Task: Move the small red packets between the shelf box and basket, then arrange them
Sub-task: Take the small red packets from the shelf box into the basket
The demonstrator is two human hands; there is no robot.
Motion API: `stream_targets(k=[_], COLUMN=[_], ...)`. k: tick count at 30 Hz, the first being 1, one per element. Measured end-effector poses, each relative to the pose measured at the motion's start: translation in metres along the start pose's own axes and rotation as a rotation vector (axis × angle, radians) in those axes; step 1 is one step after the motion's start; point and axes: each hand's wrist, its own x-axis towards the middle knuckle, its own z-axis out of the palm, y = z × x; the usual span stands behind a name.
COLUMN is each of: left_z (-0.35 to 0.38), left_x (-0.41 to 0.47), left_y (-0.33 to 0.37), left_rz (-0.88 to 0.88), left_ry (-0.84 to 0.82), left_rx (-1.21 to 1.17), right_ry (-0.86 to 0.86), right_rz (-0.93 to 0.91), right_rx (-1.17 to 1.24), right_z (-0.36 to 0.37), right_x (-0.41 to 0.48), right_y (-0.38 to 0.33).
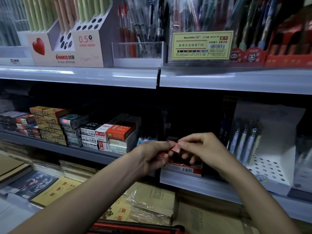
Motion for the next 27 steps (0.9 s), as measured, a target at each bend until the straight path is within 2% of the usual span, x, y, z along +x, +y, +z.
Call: stream_targets(k=[3, 6, 10, 13, 17, 23, 25, 27], left_z=[0.005, 0.005, -0.005, -0.006, -0.005, -0.004, -0.002, 0.001], left_x=[-0.001, 0.0, 0.001, -0.004, -0.011, -0.018, -0.019, -0.021], left_y=[0.0, 0.002, 0.004, 0.007, 0.013, 0.016, 0.016, 0.014], left_rz=[-0.012, -0.091, -0.116, -0.09, -0.036, -0.011, -0.008, -0.009], left_ry=[-0.031, -0.015, 0.035, 0.014, -0.034, -0.007, -0.008, -0.038], left_rx=[0.014, -0.084, -0.212, -0.245, -0.29, -0.263, -0.245, -0.22], right_ry=[0.001, 0.059, 0.166, 0.084, 0.023, -0.111, -0.09, -0.002], right_rz=[0.051, 0.087, -0.026, -0.064, -0.131, -0.159, -0.143, -0.166], right_rx=[0.052, 0.002, -0.397, -0.633, -0.791, -0.832, -0.813, -0.682], right_z=[0.001, -0.002, -0.01, -0.007, 0.002, 0.0, -0.002, -0.001], right_x=[-0.002, 0.001, 0.003, 0.0, 0.001, 0.005, 0.005, 0.003], right_y=[-0.001, 0.005, 0.009, 0.01, 0.017, 0.024, 0.024, 0.019])
